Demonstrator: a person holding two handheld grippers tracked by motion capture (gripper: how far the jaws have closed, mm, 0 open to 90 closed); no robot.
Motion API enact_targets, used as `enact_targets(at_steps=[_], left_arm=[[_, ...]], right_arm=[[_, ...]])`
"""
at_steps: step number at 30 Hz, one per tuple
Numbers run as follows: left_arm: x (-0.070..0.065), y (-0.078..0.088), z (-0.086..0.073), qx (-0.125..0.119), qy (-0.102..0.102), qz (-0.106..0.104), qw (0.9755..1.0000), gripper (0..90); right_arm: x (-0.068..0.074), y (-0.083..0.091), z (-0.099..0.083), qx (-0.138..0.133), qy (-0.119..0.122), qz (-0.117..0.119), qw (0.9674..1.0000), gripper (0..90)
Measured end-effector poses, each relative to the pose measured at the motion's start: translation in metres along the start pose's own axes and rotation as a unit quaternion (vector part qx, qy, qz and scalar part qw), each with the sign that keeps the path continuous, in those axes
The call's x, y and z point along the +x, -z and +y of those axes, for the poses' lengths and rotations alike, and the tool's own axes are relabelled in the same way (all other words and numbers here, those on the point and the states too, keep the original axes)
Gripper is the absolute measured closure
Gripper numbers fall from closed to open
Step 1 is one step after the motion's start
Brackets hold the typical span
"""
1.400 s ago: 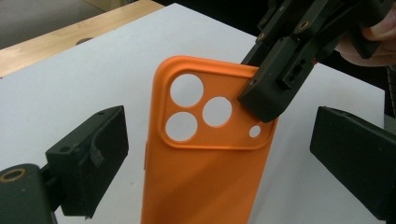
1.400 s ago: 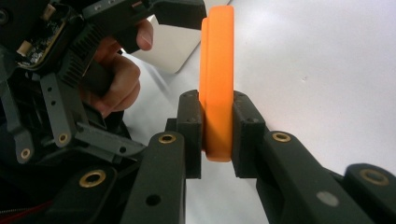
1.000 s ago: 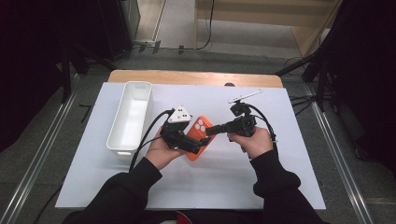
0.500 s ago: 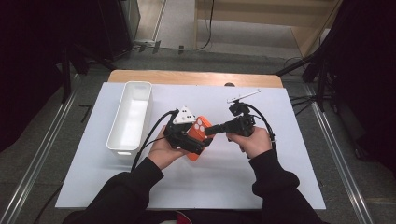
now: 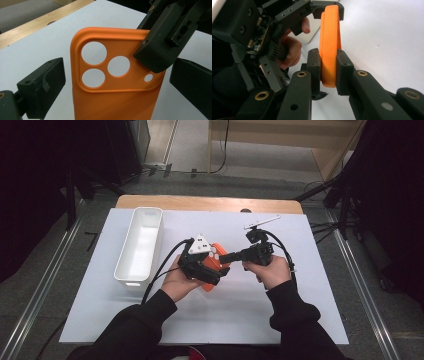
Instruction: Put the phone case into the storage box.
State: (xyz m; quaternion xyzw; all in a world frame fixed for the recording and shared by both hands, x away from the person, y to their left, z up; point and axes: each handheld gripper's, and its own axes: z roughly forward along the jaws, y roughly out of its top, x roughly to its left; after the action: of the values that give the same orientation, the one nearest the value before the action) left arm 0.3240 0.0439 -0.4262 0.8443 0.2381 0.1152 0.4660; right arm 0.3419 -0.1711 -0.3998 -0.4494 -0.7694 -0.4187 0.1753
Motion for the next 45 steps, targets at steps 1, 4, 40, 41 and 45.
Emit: enact_targets(at_steps=[1, 4, 40, 41, 45], left_arm=[[-0.0001, -0.0006, -0.0005, -0.002, -0.001, 0.001, 1.0000, 2.1], [-0.0006, -0.0020, -0.0009, -0.004, 0.000, 0.003, 1.0000, 3.1], [-0.0076, 0.0020, 0.0029, 0.000, 0.000, 0.009, 1.0000, 16.6], [-0.0072, 0.0019, 0.0029, 0.002, 0.003, 0.008, 1.0000, 16.6], [-0.0054, 0.0027, 0.0032, 0.002, 0.010, 0.006, 0.9999, 16.6]], right_arm=[[0.0001, 0.0000, 0.0000, 0.000, 0.000, 0.000, 1.0000, 75.7], [0.0006, -0.0004, 0.0001, -0.001, 0.000, 0.000, 1.0000, 75.7], [0.0049, 0.0036, -0.0012, -0.021, 0.010, -0.019, 0.9996, 59.8], [0.0045, 0.0041, -0.0013, -0.022, 0.012, -0.020, 0.9995, 58.9], [0.0049, 0.0078, -0.0010, -0.029, 0.013, -0.022, 0.9993, 56.9]])
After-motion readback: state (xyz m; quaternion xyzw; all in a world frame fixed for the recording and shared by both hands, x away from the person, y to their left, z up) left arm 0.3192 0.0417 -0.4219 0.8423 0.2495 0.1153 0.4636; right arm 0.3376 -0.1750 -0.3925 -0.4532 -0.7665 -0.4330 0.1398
